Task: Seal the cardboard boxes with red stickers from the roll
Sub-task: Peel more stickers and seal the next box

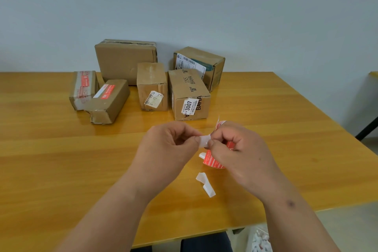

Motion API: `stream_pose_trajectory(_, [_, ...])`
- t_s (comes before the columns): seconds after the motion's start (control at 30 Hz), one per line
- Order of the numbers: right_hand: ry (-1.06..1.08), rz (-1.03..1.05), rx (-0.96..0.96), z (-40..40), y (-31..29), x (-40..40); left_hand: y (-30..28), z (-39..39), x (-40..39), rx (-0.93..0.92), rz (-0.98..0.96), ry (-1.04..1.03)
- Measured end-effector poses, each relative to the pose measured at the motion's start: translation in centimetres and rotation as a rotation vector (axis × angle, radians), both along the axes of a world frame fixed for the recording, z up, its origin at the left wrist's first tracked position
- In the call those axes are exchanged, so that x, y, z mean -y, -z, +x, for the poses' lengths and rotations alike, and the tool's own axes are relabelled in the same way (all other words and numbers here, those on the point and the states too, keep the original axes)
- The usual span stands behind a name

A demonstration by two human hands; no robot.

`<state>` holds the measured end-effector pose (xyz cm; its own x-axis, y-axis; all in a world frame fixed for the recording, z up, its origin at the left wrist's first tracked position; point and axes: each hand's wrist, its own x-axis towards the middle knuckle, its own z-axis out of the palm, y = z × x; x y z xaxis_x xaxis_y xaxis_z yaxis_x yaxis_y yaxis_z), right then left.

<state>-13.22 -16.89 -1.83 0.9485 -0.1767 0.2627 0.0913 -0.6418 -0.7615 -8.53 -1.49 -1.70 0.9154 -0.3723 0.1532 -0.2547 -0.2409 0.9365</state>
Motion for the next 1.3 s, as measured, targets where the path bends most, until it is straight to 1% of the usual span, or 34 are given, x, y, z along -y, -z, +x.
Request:
stream_pose_trajectory(0.1, [0.027,-0.163,-0.053,-0.1,0.3,0.6,0.0,0.7,-0.5,-0.027,0.021,-0.095])
stream_pose_trajectory(0.2, [0.089,-0.341,-0.148,-0.4,0.0,1.5,0.1,2.1,-1.8,0.003,0.020,-0.253])
stream_pose_trajectory(0.37, [0.248,-0.579,-0.246,-0.5,-1.3,2.5,0.3,4.2,-3.4,-0.009,-0.085,-0.449])
stream_pose_trajectory(0.43, [0.264,-0.701,-0.289,-0.2,-1.5,2.4,0.3,4.4,-3.7,0.014,-0.075,-0.467])
stream_pose_trajectory(0.53, [0.246,-0.798,-0.281,0.8,-1.6,1.6,0.4,4.4,-3.7,0.067,-0.044,-0.429])
stream_pose_trajectory(0.6, [0.233,-0.793,-0.233,1.9,-1.4,0.9,0.6,4.5,-3.7,0.088,-0.032,-0.410])
stream_pose_trajectory(0.7, [0.209,-0.709,-0.144,3.8,-1.1,0.0,0.8,5.2,-3.9,0.095,-0.035,-0.415])
stream_pose_trajectory(0.8, [0.142,-0.736,-0.171,5.8,-1.4,-0.7,0.9,6.6,-4.6,0.049,-0.081,-0.450])
stream_pose_trajectory(0.9, [0.084,-0.720,-0.219,8.3,-2.3,-1.6,1.0,8.4,-5.5,-0.012,-0.165,-0.486])
stream_pose_trajectory(1.0, [0.102,-0.601,-0.151,11.9,-3.0,-3.2,0.8,10.1,-6.5,-0.056,-0.260,-0.540])
stream_pose_trajectory(1.1, [0.104,-0.517,-0.158,17.1,-2.0,-5.6,0.8,11.6,-7.4,-0.073,-0.340,-0.589])
stream_pose_trajectory(1.17, [0.143,-0.548,-0.184,20.5,-0.8,-7.2,0.9,12.4,-8.2,-0.055,-0.356,-0.621])
stream_pose_trajectory(1.3, [0.240,-0.741,-0.285,24.8,0.8,-9.1,1.6,13.1,-9.4,-0.029,-0.319,-0.651])
